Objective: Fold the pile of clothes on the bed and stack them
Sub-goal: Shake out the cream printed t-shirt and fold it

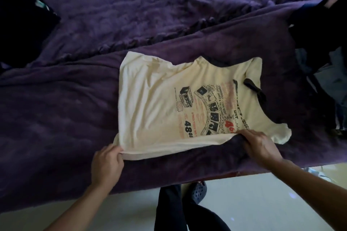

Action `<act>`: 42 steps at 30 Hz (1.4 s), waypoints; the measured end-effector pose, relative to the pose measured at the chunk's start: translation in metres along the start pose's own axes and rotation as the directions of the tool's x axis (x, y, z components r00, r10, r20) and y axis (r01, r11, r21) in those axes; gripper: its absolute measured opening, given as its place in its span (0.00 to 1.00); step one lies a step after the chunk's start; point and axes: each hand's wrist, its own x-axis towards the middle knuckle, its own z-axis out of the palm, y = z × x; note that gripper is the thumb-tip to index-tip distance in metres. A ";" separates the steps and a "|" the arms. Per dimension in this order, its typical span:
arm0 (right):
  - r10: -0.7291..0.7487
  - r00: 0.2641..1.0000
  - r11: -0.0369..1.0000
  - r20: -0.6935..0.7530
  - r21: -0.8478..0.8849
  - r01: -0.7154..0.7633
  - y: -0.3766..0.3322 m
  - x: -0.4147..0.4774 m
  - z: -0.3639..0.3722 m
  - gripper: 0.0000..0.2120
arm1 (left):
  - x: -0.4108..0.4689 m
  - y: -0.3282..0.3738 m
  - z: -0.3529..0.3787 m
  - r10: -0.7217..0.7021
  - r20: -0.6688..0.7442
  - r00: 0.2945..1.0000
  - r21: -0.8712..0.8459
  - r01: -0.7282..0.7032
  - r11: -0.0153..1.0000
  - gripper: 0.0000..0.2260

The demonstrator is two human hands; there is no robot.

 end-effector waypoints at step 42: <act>0.791 0.611 0.449 0.026 0.655 -0.608 0.176 0.249 -0.108 0.10 | 0.239 0.193 0.105 0.028 0.534 0.845 0.155 -0.131 0.979 0.16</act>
